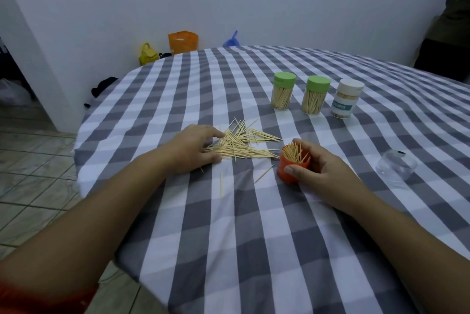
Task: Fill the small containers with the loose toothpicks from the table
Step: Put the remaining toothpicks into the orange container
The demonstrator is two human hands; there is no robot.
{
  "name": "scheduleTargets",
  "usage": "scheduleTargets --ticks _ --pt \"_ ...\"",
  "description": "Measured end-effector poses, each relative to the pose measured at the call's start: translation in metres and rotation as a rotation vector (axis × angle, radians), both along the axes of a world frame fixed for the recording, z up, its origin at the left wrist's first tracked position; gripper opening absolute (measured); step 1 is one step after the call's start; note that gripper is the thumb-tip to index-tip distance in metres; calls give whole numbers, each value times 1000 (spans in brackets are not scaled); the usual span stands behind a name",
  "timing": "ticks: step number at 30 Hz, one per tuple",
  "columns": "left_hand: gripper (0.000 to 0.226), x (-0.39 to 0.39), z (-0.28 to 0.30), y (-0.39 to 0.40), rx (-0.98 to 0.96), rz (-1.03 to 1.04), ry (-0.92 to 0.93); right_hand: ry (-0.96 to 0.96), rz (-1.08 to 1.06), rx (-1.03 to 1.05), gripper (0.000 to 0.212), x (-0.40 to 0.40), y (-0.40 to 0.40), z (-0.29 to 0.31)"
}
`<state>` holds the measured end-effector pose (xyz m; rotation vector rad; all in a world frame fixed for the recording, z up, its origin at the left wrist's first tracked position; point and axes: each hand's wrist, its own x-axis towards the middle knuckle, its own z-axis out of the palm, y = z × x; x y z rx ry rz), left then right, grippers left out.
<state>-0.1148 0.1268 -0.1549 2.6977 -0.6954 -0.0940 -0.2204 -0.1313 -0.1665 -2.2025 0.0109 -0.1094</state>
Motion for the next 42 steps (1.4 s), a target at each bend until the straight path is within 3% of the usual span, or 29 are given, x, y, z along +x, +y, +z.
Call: scheduleTargets --ticks 3,9,12,17,24,36,42 --pt "48 -3 5 -1 118 41 29 0 3 -8 66 0 0 0" --pt "36 -13 6 -24 509 20 -261 -2 4 -6 67 0 2 0" --pt "31 -14 -1 -38 605 23 -331 -1 5 -18 67 0 2 0" --pt "32 -13 -3 -43 481 52 -358 1 8 -25 67 -1 2 0" --pt "43 -4 10 -47 333 109 -209 3 12 -13 67 -1 1 -1" --pt "17 -1 14 -59 87 219 -60 -15 31 11 67 -2 1 -1" --pt "15 -5 24 -54 -93 148 16 -25 33 5 67 -3 1 -2"
